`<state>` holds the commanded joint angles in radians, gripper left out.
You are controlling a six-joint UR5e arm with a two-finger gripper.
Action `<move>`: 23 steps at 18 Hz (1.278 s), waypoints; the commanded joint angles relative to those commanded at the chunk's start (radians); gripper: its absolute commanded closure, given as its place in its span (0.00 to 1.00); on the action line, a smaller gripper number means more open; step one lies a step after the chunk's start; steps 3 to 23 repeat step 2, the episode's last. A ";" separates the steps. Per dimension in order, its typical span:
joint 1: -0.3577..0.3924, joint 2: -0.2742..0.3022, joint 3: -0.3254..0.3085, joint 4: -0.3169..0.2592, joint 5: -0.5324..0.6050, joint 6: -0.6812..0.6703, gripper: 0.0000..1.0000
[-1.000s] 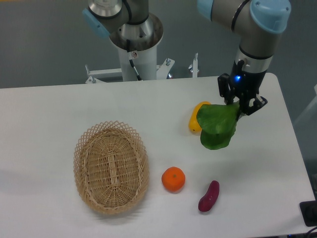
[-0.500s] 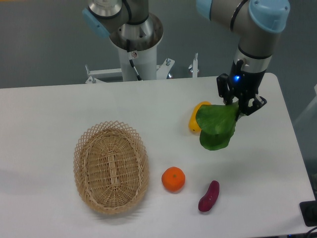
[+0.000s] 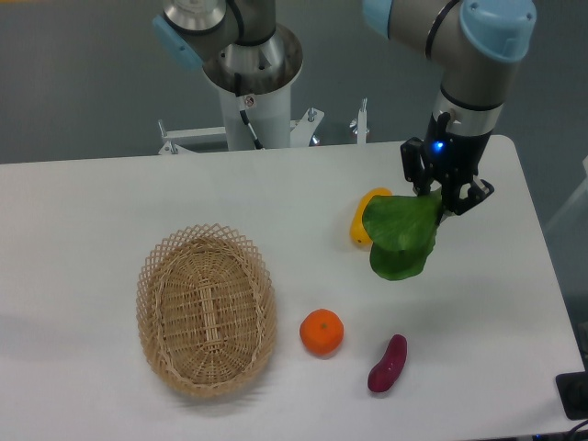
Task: Pick up the green vegetable from the table
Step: 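Hold the bok choy raised above the table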
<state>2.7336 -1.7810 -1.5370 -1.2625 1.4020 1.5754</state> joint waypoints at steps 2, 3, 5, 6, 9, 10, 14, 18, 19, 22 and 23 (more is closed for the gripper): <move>0.000 0.000 0.000 0.000 -0.002 -0.002 0.58; 0.000 0.000 0.000 0.000 -0.002 -0.002 0.58; 0.000 0.000 0.000 0.000 -0.002 -0.002 0.58; 0.000 0.000 0.000 0.000 -0.002 -0.002 0.58; 0.000 0.000 0.000 0.000 -0.002 -0.002 0.58; 0.000 0.000 0.000 0.000 -0.002 -0.002 0.58; 0.000 0.000 0.000 0.000 -0.002 -0.002 0.58; 0.000 0.000 0.000 0.000 -0.002 -0.002 0.58; 0.000 0.000 0.000 0.000 -0.002 -0.002 0.58; 0.000 0.000 0.000 0.000 -0.002 -0.002 0.58; 0.000 0.000 0.000 0.000 -0.002 -0.002 0.58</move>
